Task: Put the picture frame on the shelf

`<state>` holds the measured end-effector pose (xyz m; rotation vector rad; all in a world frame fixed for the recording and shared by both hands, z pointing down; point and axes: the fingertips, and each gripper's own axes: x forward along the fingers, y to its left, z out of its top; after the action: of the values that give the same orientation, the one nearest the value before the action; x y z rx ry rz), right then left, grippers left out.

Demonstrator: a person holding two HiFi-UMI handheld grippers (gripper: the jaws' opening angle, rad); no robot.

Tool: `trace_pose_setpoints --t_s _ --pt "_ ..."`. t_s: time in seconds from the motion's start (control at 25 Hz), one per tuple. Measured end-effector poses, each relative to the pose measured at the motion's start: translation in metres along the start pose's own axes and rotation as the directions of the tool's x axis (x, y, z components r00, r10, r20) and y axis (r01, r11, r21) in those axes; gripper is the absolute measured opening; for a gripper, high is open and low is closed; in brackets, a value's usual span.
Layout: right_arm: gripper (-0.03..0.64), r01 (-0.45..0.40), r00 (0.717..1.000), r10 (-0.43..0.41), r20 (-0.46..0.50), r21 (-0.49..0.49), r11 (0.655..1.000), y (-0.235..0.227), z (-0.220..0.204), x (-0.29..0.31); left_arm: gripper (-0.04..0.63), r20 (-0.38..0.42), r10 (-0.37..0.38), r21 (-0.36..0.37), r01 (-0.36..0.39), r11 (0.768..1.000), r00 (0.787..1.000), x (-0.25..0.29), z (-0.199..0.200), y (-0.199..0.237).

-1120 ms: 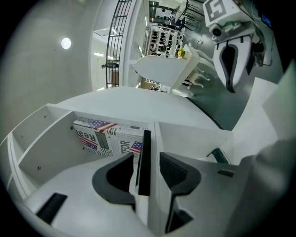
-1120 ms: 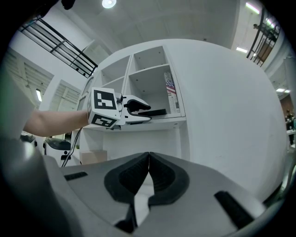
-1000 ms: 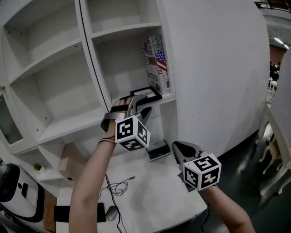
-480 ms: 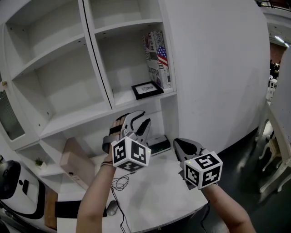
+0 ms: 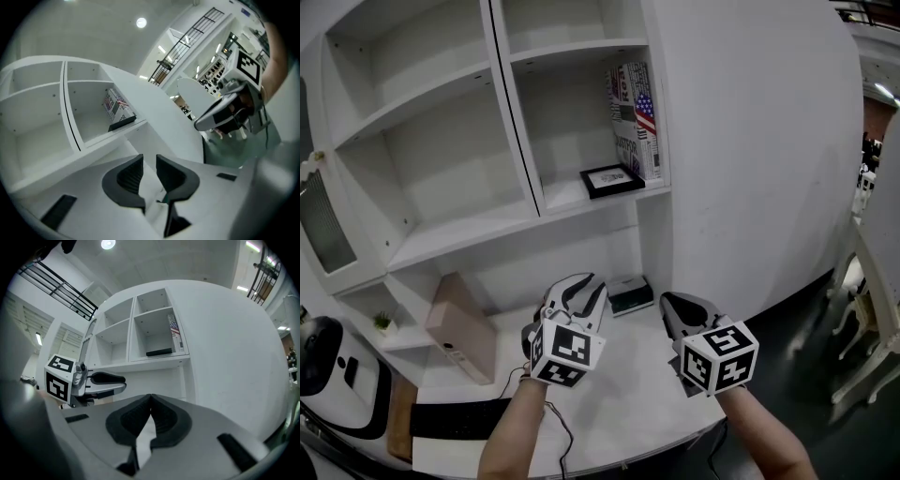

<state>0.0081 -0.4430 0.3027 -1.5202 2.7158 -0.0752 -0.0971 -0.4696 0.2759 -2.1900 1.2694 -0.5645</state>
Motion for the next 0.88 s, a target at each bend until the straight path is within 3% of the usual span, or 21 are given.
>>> trace_pose_setpoints --t_s 0.2,0.56,0.88 --pt "0.000 -0.002 1.000 0.003 -0.002 0.011 1.000 0.008 -0.007 -0.004 0.066 0.005 -0.021 -0.167 0.022 0.986 1.000 -0.014 -0.017 -0.018" --pt "0.000 0.013 0.999 -0.012 -0.034 0.040 0.999 0.011 -0.029 -0.015 0.049 -0.014 -0.018 -0.325 0.013 0.946 1.000 -0.036 -0.046 -0.042" --pt "0.000 0.018 0.998 -0.014 -0.059 0.074 0.997 0.019 -0.050 -0.025 0.044 -0.018 -0.021 -0.471 0.010 0.882 1.000 -0.058 -0.065 -0.057"
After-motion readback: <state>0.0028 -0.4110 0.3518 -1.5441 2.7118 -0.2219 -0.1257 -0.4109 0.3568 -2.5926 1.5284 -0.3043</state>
